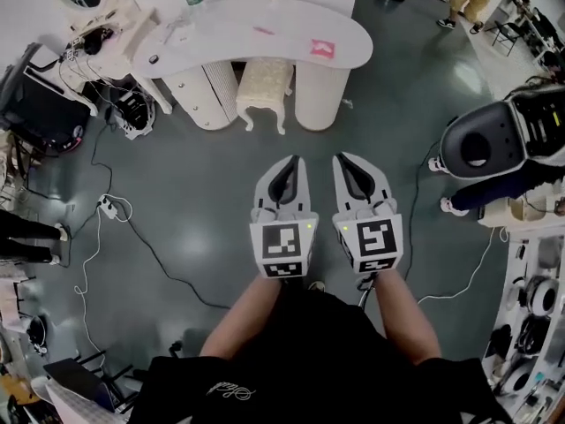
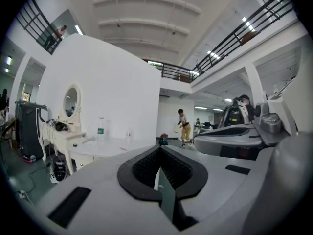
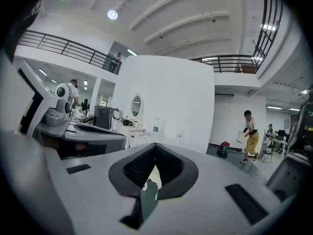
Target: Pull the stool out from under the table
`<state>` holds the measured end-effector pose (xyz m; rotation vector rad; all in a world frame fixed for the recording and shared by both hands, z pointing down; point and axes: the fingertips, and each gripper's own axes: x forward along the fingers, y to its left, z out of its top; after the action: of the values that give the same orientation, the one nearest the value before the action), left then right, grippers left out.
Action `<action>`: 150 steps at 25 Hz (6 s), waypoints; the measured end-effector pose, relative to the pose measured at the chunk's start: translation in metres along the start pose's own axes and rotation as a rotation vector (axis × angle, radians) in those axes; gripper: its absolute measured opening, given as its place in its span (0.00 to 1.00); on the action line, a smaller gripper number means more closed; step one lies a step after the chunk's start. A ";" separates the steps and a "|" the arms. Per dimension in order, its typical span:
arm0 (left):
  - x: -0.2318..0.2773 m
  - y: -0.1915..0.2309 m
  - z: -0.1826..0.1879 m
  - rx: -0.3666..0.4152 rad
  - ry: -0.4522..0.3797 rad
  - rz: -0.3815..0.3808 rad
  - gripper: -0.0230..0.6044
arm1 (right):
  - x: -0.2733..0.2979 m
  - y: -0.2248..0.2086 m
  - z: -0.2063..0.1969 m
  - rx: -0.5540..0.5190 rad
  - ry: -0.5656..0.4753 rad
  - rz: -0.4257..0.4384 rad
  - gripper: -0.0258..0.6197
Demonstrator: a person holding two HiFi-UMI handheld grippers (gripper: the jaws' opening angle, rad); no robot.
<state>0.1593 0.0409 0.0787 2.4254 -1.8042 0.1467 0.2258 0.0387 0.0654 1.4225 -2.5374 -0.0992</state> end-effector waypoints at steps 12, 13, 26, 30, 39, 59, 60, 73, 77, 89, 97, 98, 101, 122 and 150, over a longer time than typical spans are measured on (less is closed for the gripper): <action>0.015 0.120 0.016 -0.008 -0.018 0.025 0.05 | 0.105 0.059 0.038 -0.062 0.002 0.056 0.05; 0.016 0.128 0.015 -0.010 -0.017 0.031 0.05 | 0.110 0.063 0.040 -0.063 0.000 0.061 0.05; 0.025 0.203 0.004 -0.041 0.018 0.105 0.05 | 0.179 0.106 0.056 -0.085 -0.006 0.152 0.05; 0.043 0.215 0.000 -0.031 0.035 0.121 0.05 | 0.204 0.098 0.054 -0.072 -0.013 0.160 0.05; 0.132 0.260 0.002 0.045 0.073 0.118 0.05 | 0.290 0.055 0.044 -0.034 -0.006 0.147 0.05; 0.266 0.297 -0.083 0.005 0.337 0.053 0.05 | 0.403 -0.032 -0.079 0.128 0.225 0.064 0.05; 0.269 0.301 -0.090 -0.004 0.348 0.049 0.05 | 0.407 -0.029 -0.089 0.134 0.241 0.062 0.05; 0.346 0.371 -0.166 0.067 0.376 -0.139 0.05 | 0.500 -0.003 -0.163 0.150 0.284 -0.047 0.05; 0.358 0.392 -0.200 0.086 0.369 -0.176 0.05 | 0.519 0.005 -0.207 0.079 0.313 -0.045 0.05; 0.419 0.401 -0.344 0.236 0.377 -0.197 0.05 | 0.587 0.010 -0.357 -0.086 0.336 0.052 0.05; 0.434 0.410 -0.412 0.369 0.346 -0.243 0.05 | 0.576 0.029 -0.408 -0.112 0.333 0.037 0.05; 0.434 0.412 -0.423 0.390 0.355 -0.233 0.05 | 0.575 0.032 -0.417 -0.123 0.341 0.033 0.05; 0.445 0.413 -0.453 0.458 0.371 -0.220 0.05 | 0.583 0.029 -0.446 -0.242 0.367 0.011 0.05; 0.563 0.442 -0.577 1.533 0.400 -0.203 0.58 | 0.687 0.013 -0.574 -1.226 0.589 0.025 0.44; 0.448 0.425 -0.612 1.571 0.399 -0.196 0.44 | 0.607 0.089 -0.596 -1.182 0.703 -0.008 0.33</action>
<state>-0.1251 -0.4124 0.7635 2.7644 -1.2850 2.5733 -0.0146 -0.3982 0.7605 0.7467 -1.3976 -0.7801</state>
